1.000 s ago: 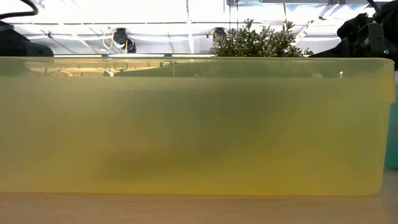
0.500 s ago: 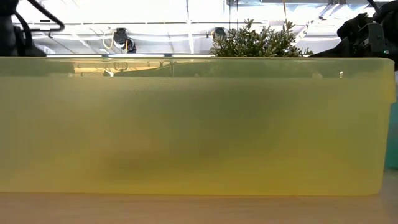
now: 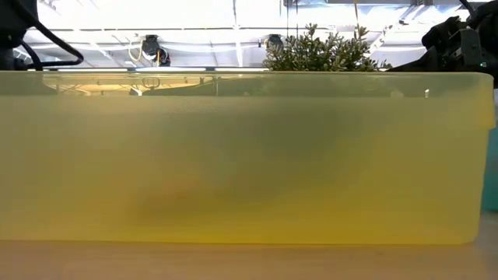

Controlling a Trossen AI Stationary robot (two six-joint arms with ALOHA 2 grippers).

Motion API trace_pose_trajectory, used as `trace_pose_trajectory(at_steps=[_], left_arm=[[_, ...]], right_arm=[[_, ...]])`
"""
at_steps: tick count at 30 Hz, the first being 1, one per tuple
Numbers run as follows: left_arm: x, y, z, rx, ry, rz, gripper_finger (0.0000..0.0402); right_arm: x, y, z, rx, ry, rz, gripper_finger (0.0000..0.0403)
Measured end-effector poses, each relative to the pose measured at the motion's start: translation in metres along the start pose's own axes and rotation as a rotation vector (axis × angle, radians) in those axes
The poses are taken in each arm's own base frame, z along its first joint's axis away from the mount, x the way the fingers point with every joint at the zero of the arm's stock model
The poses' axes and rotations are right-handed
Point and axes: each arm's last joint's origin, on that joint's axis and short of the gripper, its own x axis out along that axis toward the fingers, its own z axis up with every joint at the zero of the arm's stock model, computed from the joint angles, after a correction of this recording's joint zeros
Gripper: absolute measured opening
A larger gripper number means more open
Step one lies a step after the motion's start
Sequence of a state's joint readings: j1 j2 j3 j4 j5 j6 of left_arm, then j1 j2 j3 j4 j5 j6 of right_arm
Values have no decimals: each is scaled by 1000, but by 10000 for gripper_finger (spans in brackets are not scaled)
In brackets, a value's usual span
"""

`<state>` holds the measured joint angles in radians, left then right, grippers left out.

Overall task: Pick and place Granola Bars by type
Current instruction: Put the yellow granola bar into the yellow bin

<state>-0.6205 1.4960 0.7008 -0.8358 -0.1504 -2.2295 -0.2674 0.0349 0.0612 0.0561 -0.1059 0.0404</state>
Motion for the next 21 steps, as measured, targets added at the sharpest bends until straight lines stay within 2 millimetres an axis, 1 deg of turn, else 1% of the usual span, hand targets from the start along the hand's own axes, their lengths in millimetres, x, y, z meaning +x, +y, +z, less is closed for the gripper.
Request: trace_pose_trajectory(at_steps=[4, 9, 10, 15, 19, 21], left_arm=[[-1, -1, -1, 34, 6, -4, 113], [-2, -1, 0, 80, -17, -13, 39], [-2, -1, 0, 90, -29, -16, 32], [-2, 1, 4, 130, -83, -4, 26], [-3, 3, 5, 167, -96, 10, 34], [-5, 5, 7, 173, -108, 12, 26]], right_arm=[[0, 0, 0, 0, 0, 0, 93], [0, 0, 0, 0, 0, 0, 93], [0, 0, 0, 0, 0, 0, 93], [0, 0, 0, 0, 0, 0, 93], [0, 0, 0, 0, 0, 0, 93], [0, 0, 0, 0, 0, 0, 93]])
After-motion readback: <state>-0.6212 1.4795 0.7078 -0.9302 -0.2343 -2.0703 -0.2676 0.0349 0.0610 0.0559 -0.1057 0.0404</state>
